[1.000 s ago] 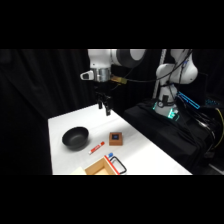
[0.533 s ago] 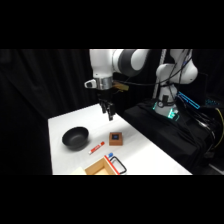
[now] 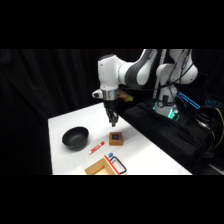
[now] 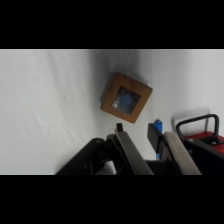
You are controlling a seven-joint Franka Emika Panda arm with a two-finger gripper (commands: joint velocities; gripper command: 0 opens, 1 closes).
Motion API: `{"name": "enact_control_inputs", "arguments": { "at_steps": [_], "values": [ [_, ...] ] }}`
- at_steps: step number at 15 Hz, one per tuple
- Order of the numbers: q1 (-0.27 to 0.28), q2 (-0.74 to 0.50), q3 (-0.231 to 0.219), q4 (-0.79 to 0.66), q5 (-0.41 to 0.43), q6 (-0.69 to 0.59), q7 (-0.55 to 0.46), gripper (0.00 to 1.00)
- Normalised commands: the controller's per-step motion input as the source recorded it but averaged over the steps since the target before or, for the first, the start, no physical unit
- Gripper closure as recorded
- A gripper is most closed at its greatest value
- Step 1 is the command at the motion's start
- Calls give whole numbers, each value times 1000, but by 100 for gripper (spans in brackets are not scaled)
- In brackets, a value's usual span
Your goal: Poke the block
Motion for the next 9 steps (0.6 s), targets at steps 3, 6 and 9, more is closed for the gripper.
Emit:
{"name": "enact_control_inputs", "arguments": {
  "at_steps": [3,6,9],
  "values": [
    [57,21,18,-116,-125,225,227,99],
    [49,113,20,-74,-85,274,147,100],
    [25,207,10,-22,-42,318,68,99]
  ]
}}
